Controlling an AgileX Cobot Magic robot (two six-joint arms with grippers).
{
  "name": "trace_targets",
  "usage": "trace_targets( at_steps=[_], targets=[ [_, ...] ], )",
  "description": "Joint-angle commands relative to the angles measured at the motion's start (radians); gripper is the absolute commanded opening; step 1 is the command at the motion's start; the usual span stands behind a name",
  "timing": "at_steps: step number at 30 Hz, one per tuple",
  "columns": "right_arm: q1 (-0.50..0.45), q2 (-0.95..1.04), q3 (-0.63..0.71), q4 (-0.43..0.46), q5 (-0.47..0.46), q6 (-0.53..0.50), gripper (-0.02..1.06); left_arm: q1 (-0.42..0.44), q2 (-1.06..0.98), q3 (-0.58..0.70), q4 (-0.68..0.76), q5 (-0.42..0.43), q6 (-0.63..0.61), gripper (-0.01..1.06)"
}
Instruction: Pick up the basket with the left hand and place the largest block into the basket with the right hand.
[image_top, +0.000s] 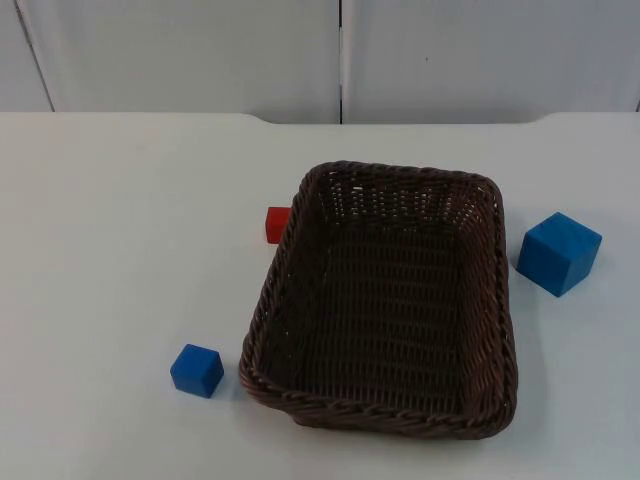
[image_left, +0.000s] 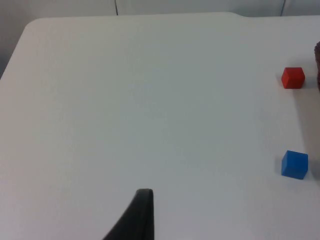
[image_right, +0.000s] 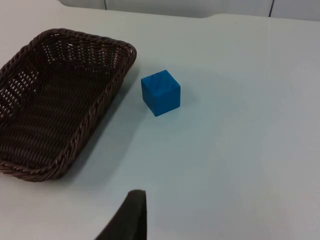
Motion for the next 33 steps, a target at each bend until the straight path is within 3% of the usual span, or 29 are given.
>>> trace_targets(
  at_steps=[1,33],
  targets=[
    [-0.006,-0.003,0.002,0.004,-0.011,0.003,1.05,0.001,-0.004,0.005,0.0,-0.002,0.0,1.05],
    [-0.006,-0.003,0.002,0.004,-0.011,0.003,1.05,0.001,-0.004,0.005,-0.003,-0.002,0.0,1.05]
  ],
)
